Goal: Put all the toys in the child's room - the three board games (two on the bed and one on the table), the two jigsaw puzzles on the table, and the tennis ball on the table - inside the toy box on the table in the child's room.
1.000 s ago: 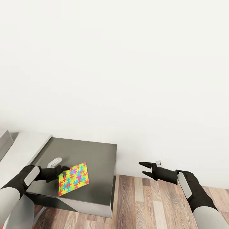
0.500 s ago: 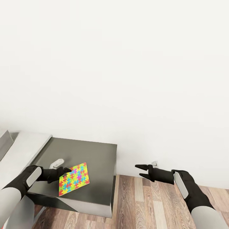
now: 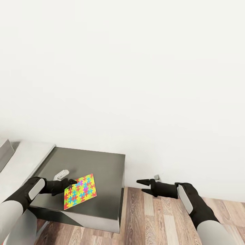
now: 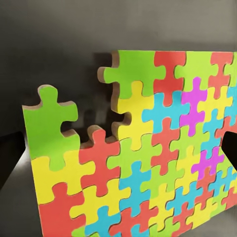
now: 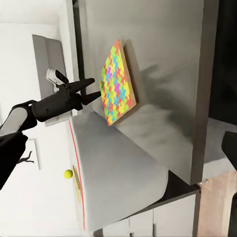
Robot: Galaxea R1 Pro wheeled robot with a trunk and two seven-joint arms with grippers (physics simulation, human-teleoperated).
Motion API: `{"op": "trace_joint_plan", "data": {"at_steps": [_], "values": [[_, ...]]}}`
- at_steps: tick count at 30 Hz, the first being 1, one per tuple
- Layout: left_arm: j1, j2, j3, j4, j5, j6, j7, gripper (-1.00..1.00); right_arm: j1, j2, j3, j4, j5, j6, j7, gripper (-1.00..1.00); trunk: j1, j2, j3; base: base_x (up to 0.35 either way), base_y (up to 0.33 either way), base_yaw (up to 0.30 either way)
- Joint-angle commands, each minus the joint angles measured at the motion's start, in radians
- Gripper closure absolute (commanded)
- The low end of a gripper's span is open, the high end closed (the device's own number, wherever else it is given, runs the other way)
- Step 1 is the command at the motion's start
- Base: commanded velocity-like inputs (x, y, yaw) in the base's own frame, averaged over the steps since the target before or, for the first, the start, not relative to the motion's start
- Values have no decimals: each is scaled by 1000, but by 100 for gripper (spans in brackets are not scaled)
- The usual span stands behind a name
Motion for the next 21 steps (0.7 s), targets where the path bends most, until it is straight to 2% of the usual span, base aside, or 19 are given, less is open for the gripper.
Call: {"op": "trace_joint_plan", "data": {"at_steps": [1, 5, 11, 15, 21], "values": [[-1, 1, -4, 0, -1, 1, -5, -100, -1, 2, 3, 1, 4, -2, 7, -100, 1, -2, -2, 0, 0, 0], [-1, 1, -4, 0, -1, 1, -9, -100, -1, 1, 19, 11, 6, -20, 9, -100, 1, -2, -2, 0, 0, 0], [-1, 0, -4, 0, 0, 1, -17, -100, -1, -2, 19, 18, 8, -23, 11, -100, 1, -2, -2, 0, 0, 0], [-1, 0, -6, 0, -1, 11, -62, -100, -1, -2, 20, 19, 8, -23, 11, -100, 1, -2, -2, 0, 0, 0], [-1, 1, -47, -2, -1, 15, -89, -100, -1, -2, 20, 19, 8, -23, 11, -100, 1, -2, -2, 0, 0, 0]]}}
